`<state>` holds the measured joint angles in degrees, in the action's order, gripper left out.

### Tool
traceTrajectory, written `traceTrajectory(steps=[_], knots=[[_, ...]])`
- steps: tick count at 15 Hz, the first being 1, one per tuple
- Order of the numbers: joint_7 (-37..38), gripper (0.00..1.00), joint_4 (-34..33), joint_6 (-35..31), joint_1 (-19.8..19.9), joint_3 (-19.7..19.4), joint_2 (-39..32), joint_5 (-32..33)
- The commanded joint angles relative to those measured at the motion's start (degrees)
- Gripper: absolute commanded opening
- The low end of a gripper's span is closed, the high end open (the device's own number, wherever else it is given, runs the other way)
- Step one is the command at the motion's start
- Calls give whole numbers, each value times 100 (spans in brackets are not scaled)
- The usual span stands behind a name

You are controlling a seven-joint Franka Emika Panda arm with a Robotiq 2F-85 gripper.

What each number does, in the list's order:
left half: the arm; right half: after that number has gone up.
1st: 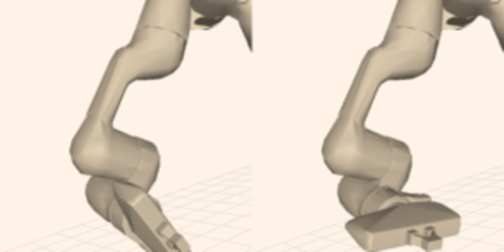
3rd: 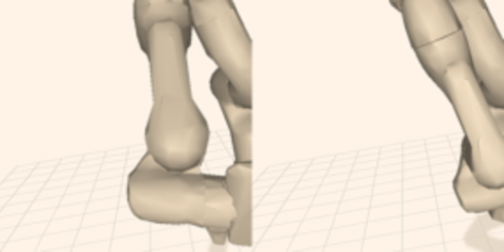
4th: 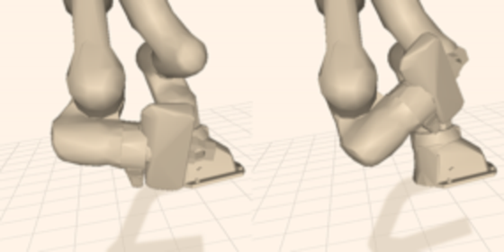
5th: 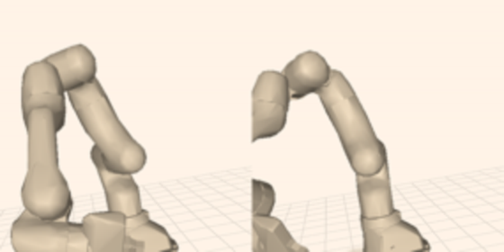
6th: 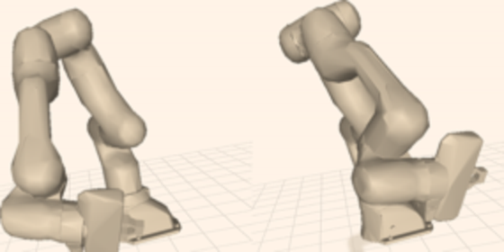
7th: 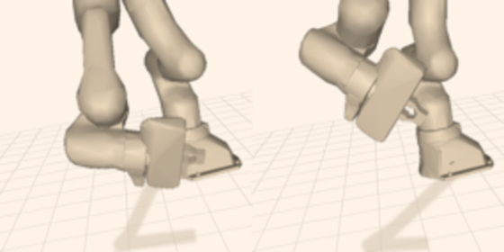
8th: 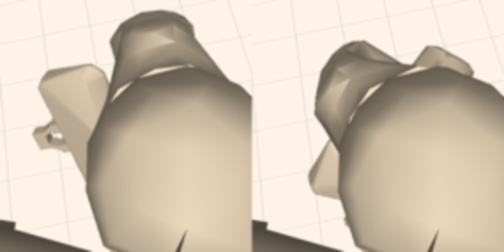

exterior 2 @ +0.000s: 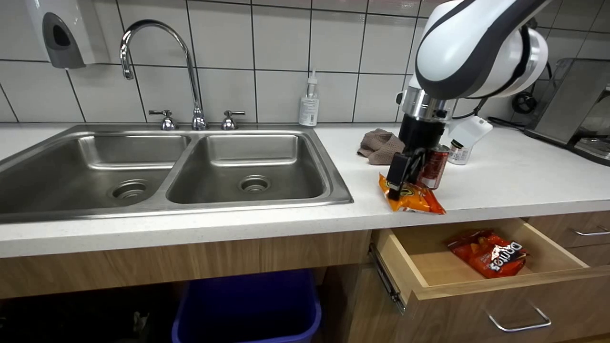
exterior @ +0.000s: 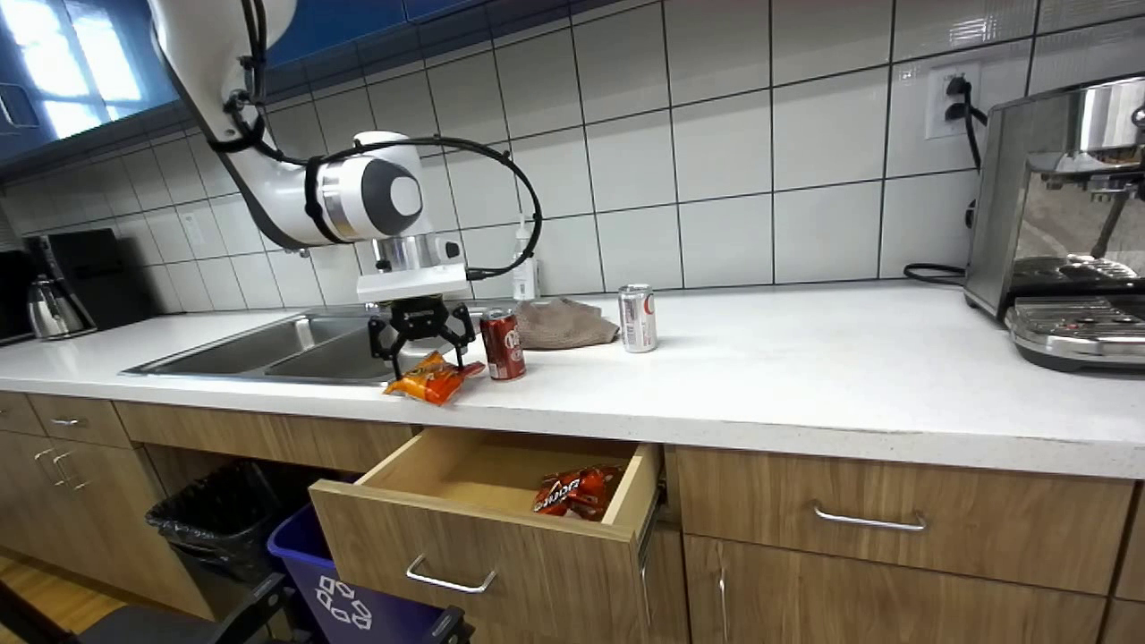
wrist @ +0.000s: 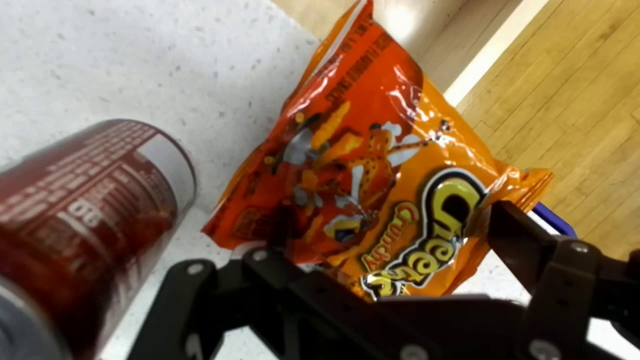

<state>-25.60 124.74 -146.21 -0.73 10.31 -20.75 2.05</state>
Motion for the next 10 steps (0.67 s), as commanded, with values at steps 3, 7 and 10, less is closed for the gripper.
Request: traceTrajectory(steps=[3,7,10], knots=[[98,100,524,-88,4,-19,473,-49],[115,100,766,-16,32,-66,699,-110],[157,100,986,0,23,-138,893,-128]])
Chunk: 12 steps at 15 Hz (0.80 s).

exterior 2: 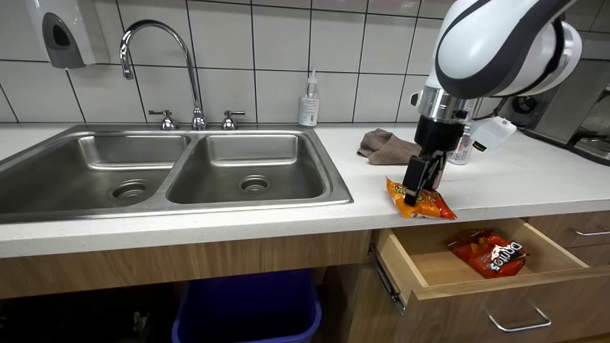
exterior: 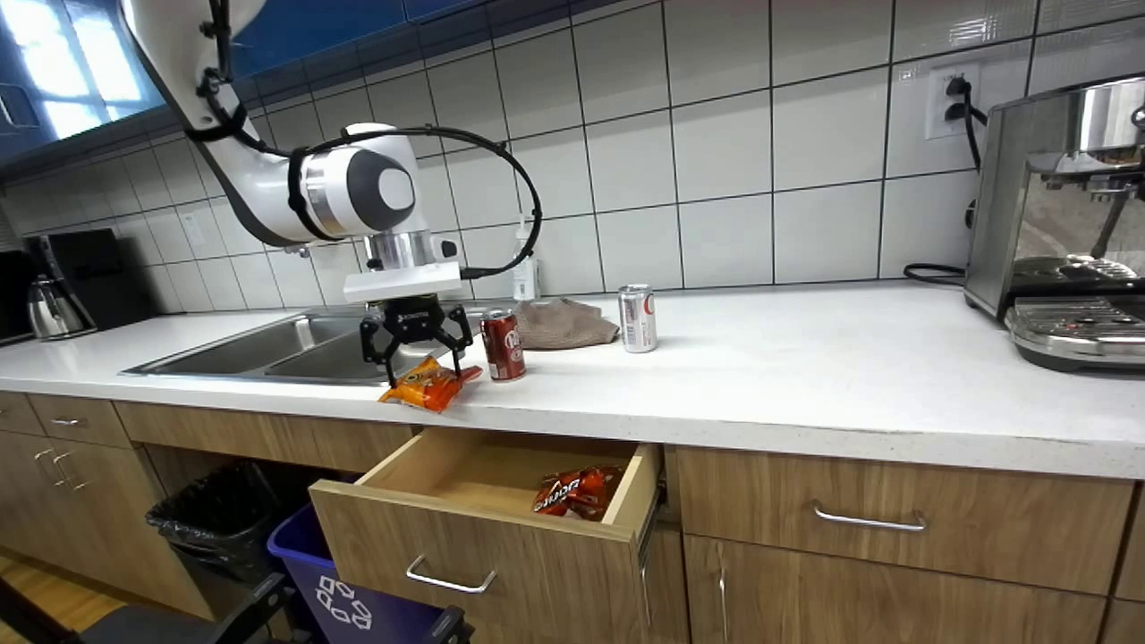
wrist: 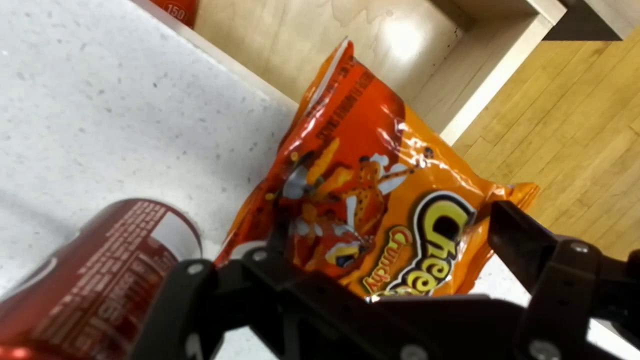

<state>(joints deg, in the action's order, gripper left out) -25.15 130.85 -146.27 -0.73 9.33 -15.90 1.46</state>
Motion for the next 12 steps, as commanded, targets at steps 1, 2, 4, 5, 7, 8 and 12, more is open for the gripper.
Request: traceTrajectory(steps=[1,2,4,5,7,8,12], knots=[[129,100,442,12,15,-65,464,-64],[162,100,508,17,3,-95,510,-45],[223,100,624,38,-10,-153,593,-14],[254,100,674,48,-15,-178,626,-2],[326,100,783,69,-17,-232,694,13],[360,100,846,68,-18,-260,729,27],[446,100,979,74,-23,-356,848,75]])
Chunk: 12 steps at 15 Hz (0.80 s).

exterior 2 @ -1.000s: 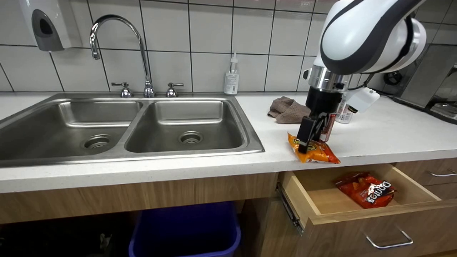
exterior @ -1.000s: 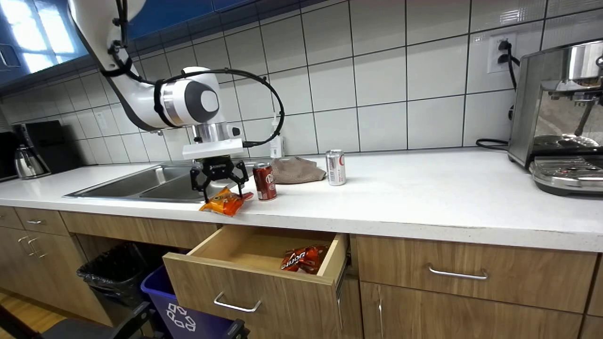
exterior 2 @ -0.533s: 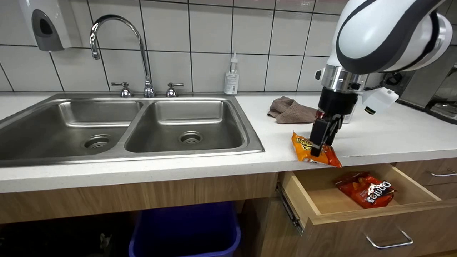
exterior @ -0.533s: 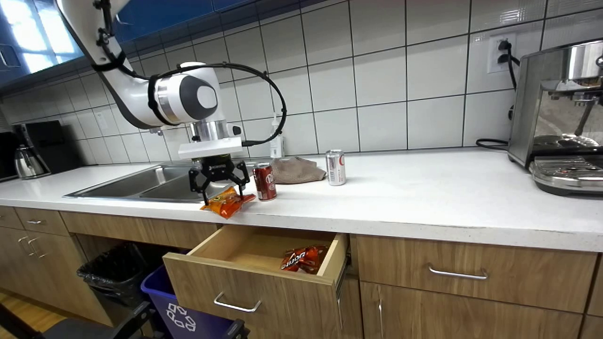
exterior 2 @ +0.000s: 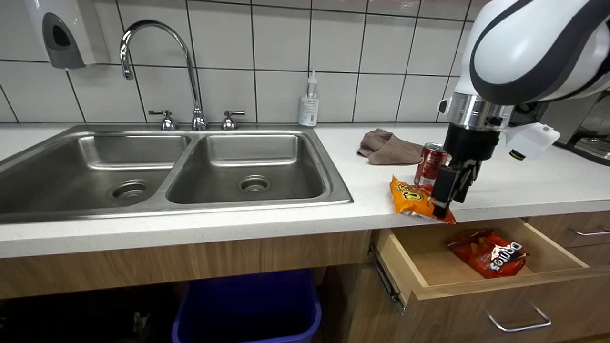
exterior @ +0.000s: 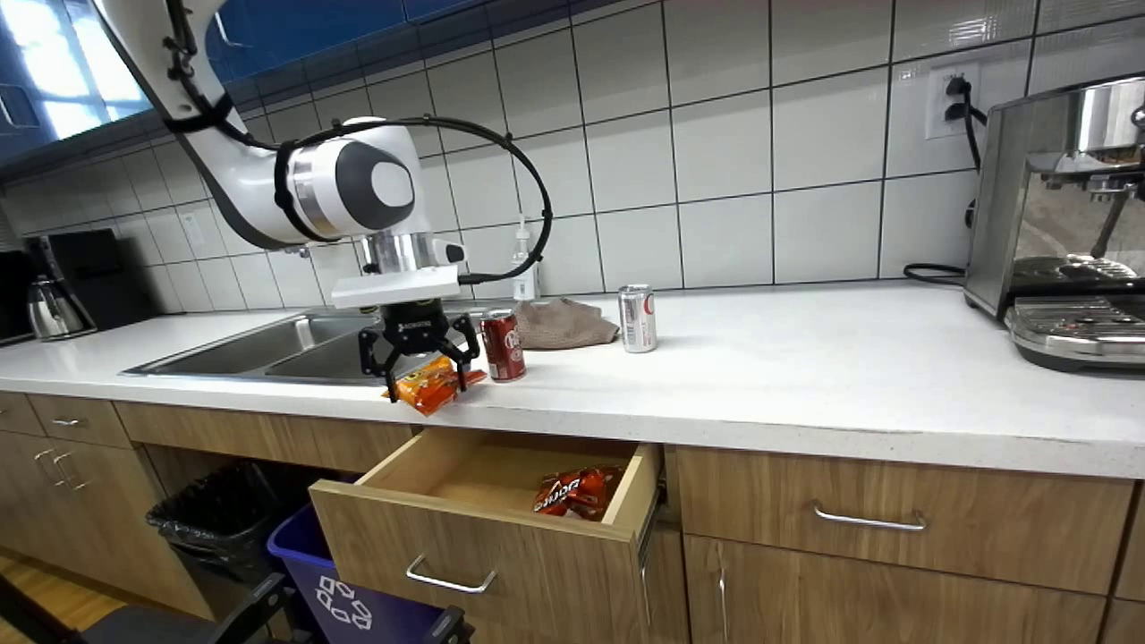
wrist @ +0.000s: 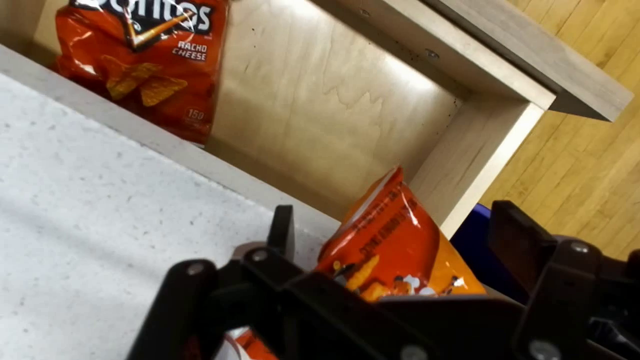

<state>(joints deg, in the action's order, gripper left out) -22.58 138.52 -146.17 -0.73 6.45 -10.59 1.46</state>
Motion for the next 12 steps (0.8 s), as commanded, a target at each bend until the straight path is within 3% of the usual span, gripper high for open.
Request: traceTrajectory(steps=[1,7,12], knots=[[172,100,209,51,-26,-74,345,57],[14,100,-154,-11,-96,7,499,-149],[-41,100,-695,-19,-202,23,231,-130]])
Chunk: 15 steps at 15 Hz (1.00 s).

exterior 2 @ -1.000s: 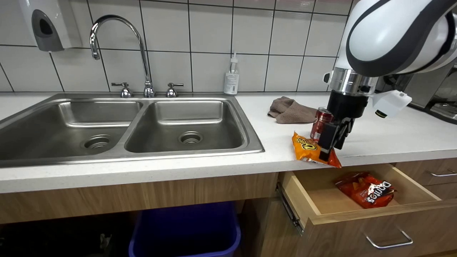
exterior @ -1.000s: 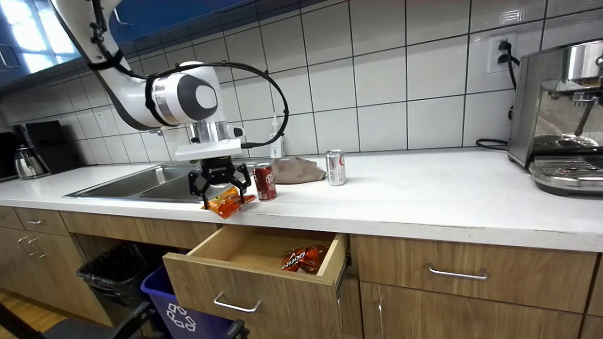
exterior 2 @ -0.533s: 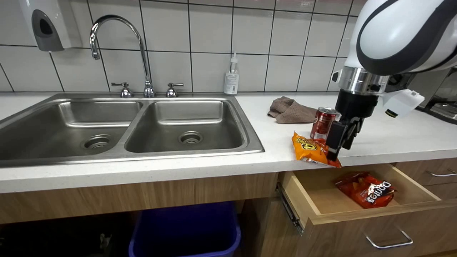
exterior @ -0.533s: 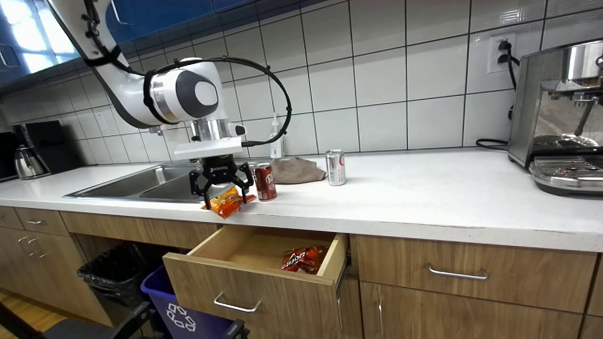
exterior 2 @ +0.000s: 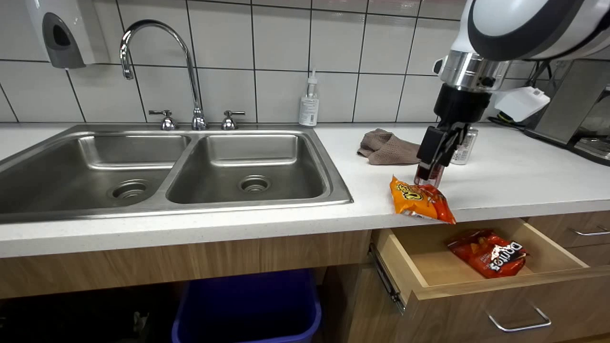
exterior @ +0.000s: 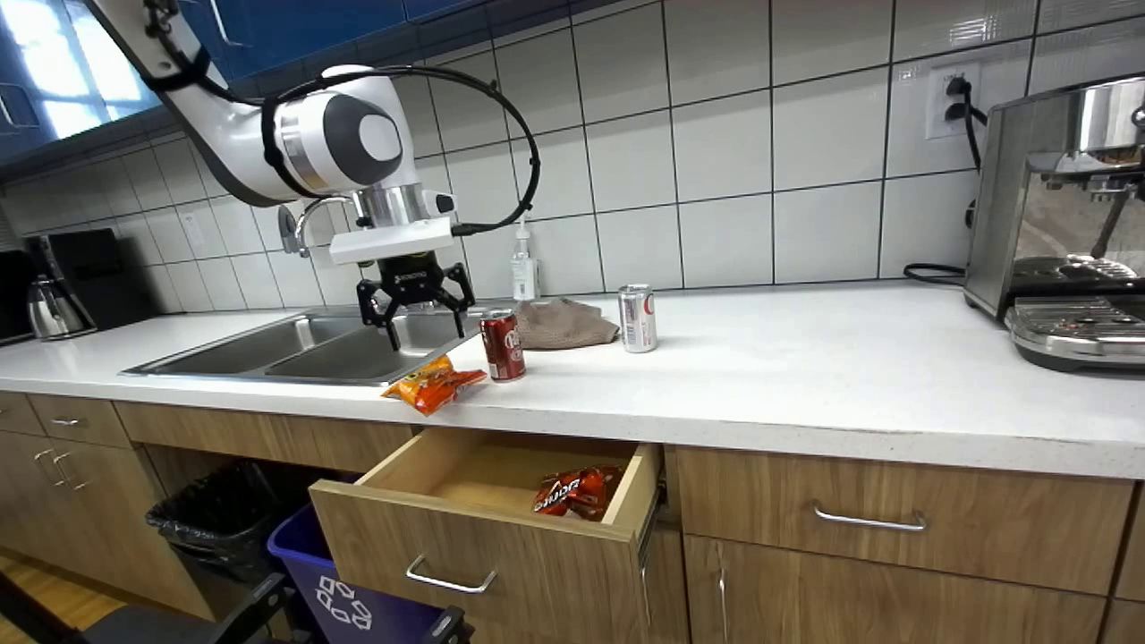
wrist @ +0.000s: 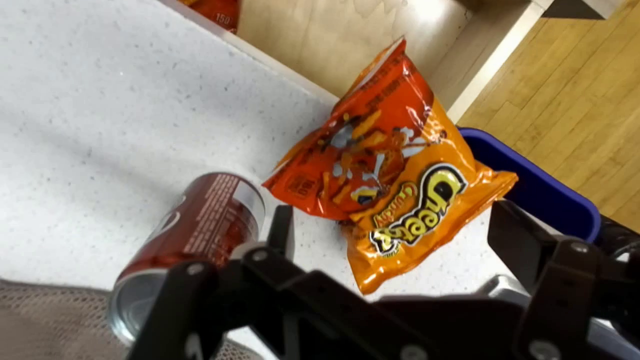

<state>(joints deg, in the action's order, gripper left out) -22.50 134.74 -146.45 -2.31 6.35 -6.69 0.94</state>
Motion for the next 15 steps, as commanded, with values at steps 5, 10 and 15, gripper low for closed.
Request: traceTrajectory(steps=[5,10,15], knots=[[-178,100,-872,77,-55,76,-627,-83],[-388,100,-1425,201,25,219,-1185,-152],[-414,100,-1644,262,47,255,-1559,-27]])
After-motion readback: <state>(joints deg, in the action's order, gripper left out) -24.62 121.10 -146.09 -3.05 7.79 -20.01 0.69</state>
